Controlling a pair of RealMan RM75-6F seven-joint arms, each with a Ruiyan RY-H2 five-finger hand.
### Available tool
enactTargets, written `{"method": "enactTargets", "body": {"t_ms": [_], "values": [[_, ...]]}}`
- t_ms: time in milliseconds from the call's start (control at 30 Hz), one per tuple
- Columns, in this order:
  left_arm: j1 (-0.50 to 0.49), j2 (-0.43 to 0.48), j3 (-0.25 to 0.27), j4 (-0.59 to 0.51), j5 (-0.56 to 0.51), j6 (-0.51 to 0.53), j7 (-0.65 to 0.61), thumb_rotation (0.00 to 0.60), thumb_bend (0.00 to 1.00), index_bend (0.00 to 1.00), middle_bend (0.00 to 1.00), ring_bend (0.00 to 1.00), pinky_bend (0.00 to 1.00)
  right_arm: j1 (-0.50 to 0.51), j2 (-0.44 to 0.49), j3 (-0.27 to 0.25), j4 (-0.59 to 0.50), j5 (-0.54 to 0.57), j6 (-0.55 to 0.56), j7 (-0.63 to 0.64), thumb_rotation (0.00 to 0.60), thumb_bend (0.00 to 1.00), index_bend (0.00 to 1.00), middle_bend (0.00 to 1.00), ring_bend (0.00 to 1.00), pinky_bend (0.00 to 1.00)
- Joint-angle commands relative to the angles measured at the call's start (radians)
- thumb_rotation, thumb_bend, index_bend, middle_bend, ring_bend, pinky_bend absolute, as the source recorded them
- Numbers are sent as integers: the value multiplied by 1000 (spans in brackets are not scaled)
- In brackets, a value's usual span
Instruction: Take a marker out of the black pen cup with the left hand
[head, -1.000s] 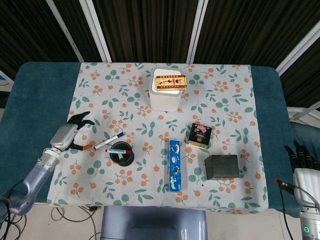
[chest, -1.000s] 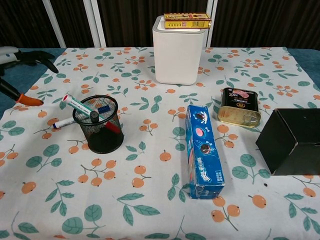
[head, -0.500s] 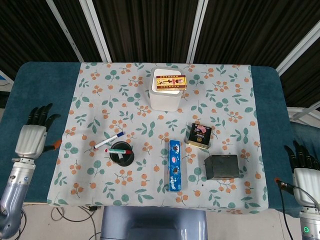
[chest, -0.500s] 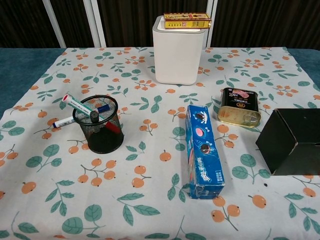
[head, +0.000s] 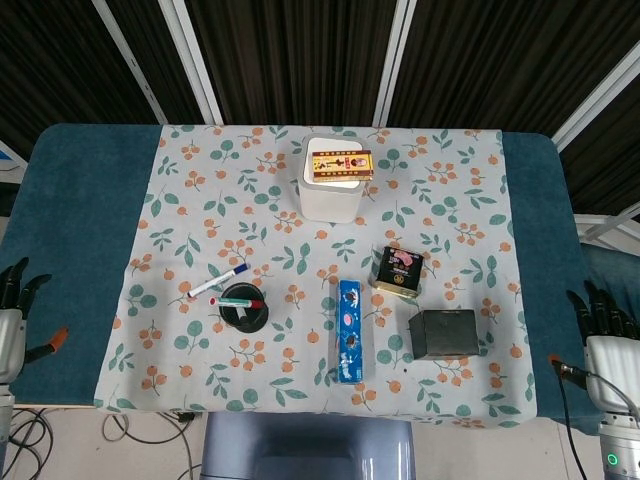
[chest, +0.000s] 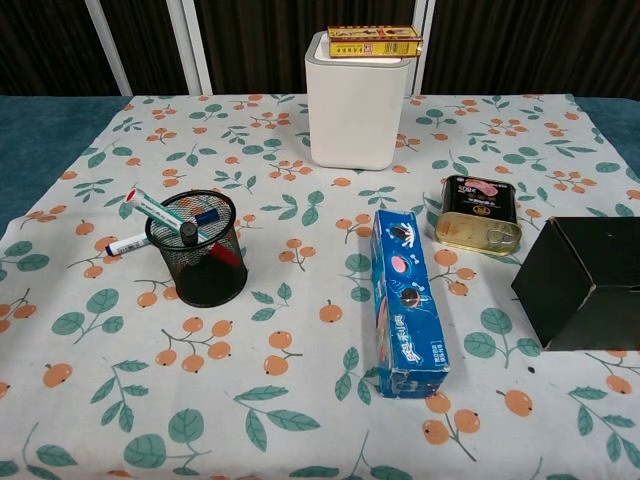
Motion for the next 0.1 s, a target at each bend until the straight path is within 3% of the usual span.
{"method": "enactTargets", "body": {"t_ms": [33,100], "values": [[20,3,6,11,36,18,-32,600,170,186,0,0,0,1,0,0,1,-1,0,-1,600,183,131,0,63,202],[24,10,9,8,42,8,-40,600,170,187,0,0,0,0,0,-1,1,-2,0,-4,600,183,131,0,63,202]]}}
